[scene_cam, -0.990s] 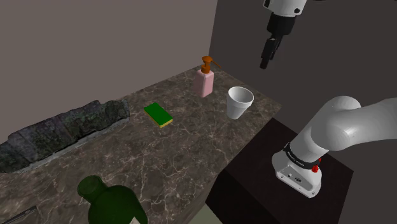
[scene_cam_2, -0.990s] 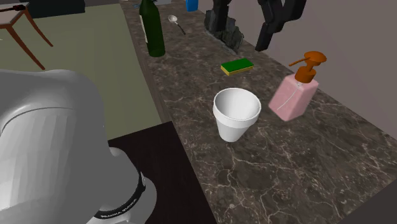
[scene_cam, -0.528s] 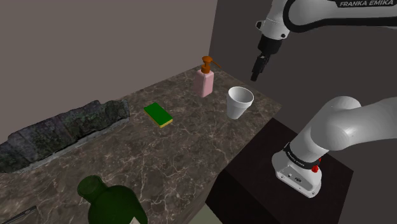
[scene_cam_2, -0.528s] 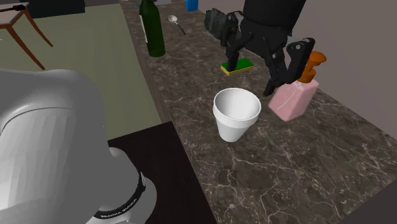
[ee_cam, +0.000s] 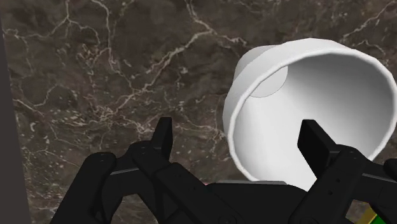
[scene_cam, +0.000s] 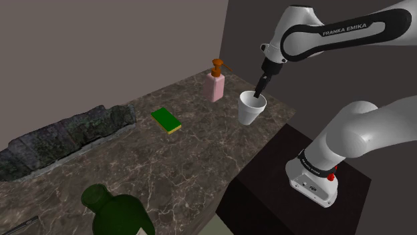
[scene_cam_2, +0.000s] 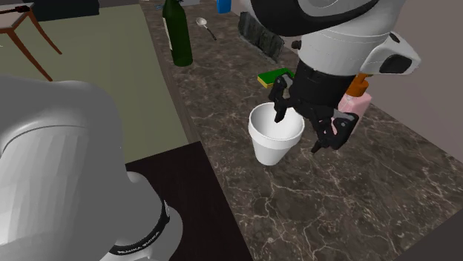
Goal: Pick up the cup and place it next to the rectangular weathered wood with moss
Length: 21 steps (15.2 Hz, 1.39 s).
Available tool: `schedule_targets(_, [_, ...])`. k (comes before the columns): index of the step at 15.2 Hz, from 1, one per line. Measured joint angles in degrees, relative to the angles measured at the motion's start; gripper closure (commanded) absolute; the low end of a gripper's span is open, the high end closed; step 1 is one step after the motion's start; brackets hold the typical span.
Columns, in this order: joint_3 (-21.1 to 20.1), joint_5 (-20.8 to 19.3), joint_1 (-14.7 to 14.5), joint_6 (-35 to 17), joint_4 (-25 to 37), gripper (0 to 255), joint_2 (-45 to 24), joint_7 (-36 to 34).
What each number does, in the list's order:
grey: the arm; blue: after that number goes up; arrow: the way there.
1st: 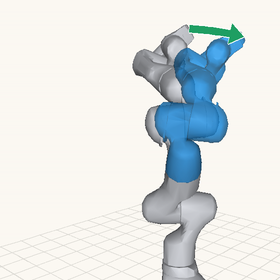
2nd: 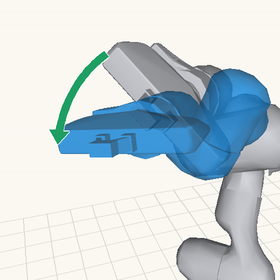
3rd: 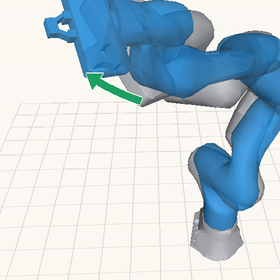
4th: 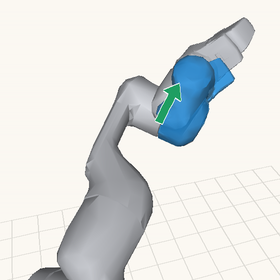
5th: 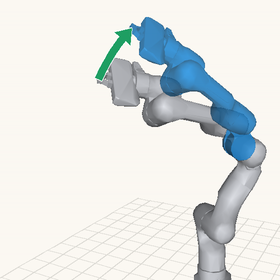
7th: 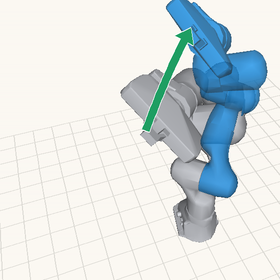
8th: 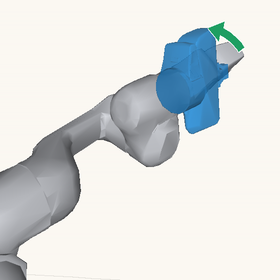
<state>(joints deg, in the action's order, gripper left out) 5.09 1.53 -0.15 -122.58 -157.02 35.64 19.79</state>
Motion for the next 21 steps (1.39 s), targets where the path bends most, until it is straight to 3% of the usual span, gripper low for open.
schedule_targets(6, [0.2, 0.3, -0.3, -5.8, -2.7, 0, -2.9, 0.4])
schedule_targets(13, [0.3, 0.4, -0.4, -6.8, -3.0, 0, -3.5, 0.5])
schedule_targets(14, [0.3, 0.4, -0.4, -6.8, -3.0, 255, -3.5, 0.5])
schedule_targets(21, [0.2, 0.4, -0.4, -6.8, -3.0, 255, -3.5, 0.5])
